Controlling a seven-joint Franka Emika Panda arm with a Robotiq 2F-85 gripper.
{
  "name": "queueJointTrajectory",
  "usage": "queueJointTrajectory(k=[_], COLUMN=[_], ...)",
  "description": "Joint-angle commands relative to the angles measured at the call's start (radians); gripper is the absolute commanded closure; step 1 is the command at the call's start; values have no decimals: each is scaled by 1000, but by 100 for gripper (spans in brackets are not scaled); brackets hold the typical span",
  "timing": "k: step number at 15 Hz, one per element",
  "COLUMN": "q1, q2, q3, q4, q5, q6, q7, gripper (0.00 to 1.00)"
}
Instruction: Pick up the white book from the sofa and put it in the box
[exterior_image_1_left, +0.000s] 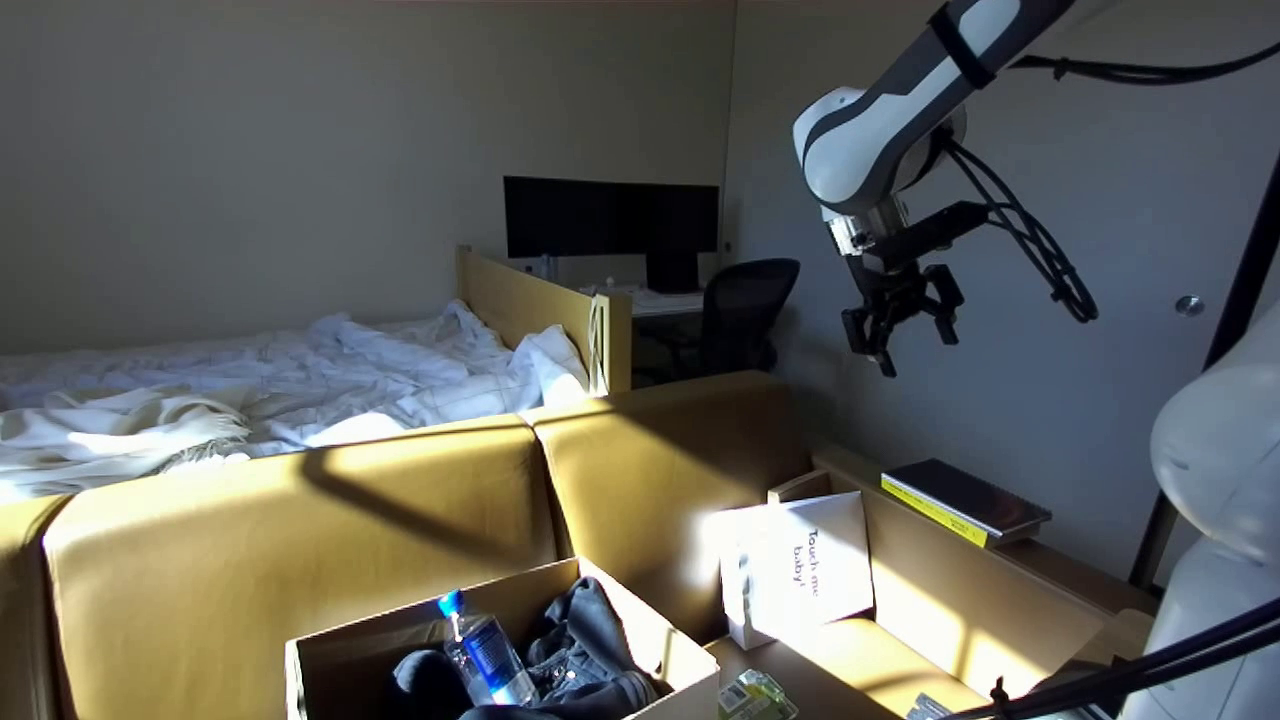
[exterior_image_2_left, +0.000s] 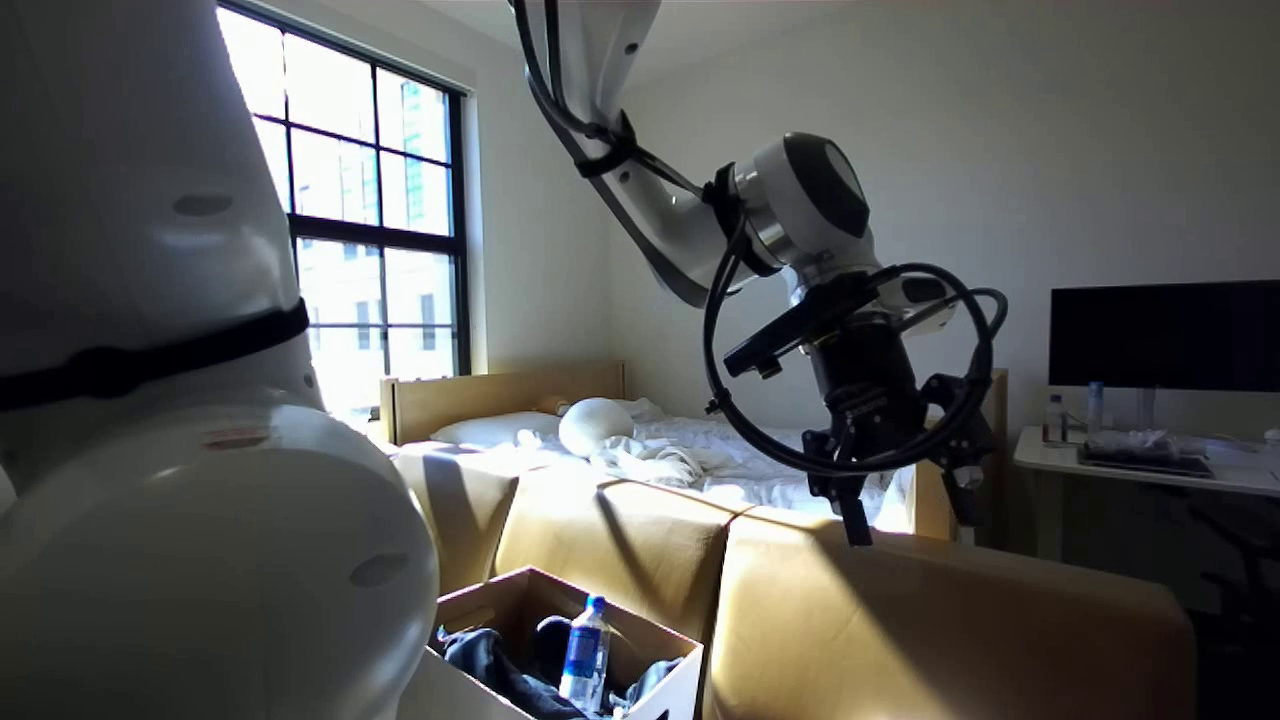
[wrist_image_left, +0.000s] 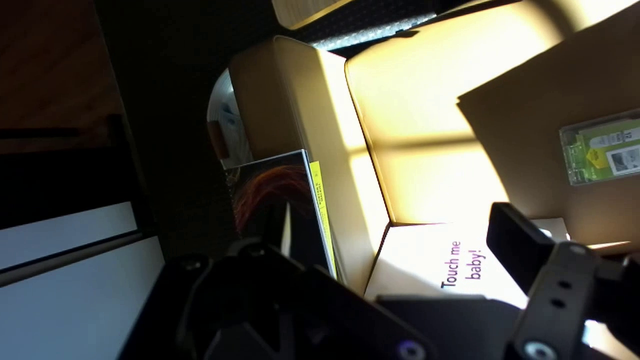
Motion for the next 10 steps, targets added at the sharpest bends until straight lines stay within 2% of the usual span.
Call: queueJointTrajectory(k=[1, 4, 7, 10], q1=[-32, -62, -64, -55], q2=[17, 87, 147, 239], q3=[-133, -239, -272, -241], q4=[86, 197, 241, 221], q5=[138, 275, 455, 519], q6=[-20, -55, -23, 220], q7=[-213, -347, -295, -119], gripper=[0, 0, 0, 0])
